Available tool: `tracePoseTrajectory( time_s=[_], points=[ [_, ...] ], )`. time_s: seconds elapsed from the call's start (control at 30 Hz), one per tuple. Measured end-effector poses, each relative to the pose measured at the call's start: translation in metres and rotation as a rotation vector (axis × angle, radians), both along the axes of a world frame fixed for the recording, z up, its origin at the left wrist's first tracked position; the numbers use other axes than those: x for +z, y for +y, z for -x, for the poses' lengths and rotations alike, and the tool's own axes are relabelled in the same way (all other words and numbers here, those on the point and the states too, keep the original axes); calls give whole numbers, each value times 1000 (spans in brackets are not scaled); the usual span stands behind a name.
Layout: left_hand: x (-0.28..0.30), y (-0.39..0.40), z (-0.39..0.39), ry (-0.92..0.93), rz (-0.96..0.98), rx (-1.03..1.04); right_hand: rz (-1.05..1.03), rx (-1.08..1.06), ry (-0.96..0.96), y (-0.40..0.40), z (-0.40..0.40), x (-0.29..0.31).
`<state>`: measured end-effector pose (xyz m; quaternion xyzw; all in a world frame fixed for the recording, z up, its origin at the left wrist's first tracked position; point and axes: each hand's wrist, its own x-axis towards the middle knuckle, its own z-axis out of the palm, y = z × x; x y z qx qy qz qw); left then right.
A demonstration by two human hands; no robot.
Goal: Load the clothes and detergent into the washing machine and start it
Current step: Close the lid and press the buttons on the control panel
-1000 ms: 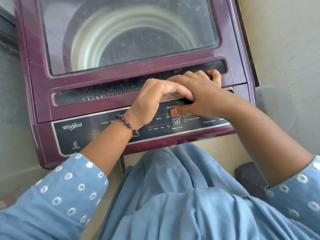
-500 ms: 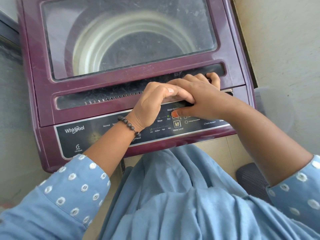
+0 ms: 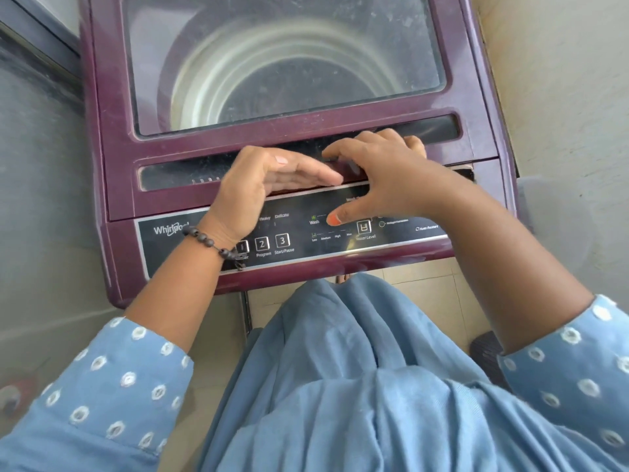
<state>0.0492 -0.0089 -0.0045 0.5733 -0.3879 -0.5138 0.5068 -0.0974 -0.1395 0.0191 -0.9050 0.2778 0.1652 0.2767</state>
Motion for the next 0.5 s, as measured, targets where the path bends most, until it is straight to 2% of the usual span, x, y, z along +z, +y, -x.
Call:
tracePoseTrajectory(
  time_s=[0.17,0.5],
  points=[
    [-1,28,-15,-25,-48,55,60,75,-6,31,-21,-6],
    [-12,41,-16,44,2,55,125,97,-17,58,-41,-15]
  ],
)
